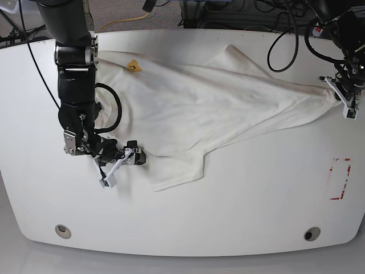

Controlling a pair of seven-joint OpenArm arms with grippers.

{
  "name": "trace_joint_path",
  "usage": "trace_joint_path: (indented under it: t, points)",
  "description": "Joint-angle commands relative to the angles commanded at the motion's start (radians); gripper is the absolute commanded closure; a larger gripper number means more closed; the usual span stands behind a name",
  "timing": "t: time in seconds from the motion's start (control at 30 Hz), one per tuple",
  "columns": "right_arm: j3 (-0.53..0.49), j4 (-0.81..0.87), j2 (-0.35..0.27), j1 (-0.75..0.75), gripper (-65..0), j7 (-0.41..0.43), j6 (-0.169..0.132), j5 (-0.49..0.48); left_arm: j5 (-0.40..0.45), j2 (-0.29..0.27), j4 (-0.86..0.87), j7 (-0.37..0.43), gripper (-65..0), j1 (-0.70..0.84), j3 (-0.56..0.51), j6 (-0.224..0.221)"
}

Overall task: Fold the T-shirt properly
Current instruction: 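Release and regrasp the shirt hem with the right gripper, then lift the shirt with both grippers and swing it to flatten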

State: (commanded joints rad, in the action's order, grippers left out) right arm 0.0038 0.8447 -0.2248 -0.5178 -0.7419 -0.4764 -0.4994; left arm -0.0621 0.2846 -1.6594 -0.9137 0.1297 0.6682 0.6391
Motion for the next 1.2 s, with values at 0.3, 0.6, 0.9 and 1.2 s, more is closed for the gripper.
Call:
trace_joint_path:
  t: [0.3, 0.6, 0.9, 1.2]
  points:
    - [0.002, -0.002, 0.057, -0.002, -35.2, 0.048, 0.002, 0.109, 0.0, 0.002, 0.0, 0.0, 0.0, 0.0, -0.002, 0.0]
    - [0.005, 0.003, 0.086, -0.008, -2.1, 0.057, -0.003, 0.204, 0.0, 0.002, 0.0, 0.0, 0.0, -0.02, -0.006, 0.0]
    - [0.008, 0.164, 0.04, 0.015, 0.0, -0.021, -0.072, 0.204, 0.0, 0.015, 0.0, 0.0, 0.0, -0.077, -0.046, 0.0]
    - [0.006, 0.353, -0.054, -0.028, 0.0, -0.069, -0.074, 0.204, 0.0, 0.014, -0.009, -0.002, 0.0, -0.206, -0.146, 0.0]
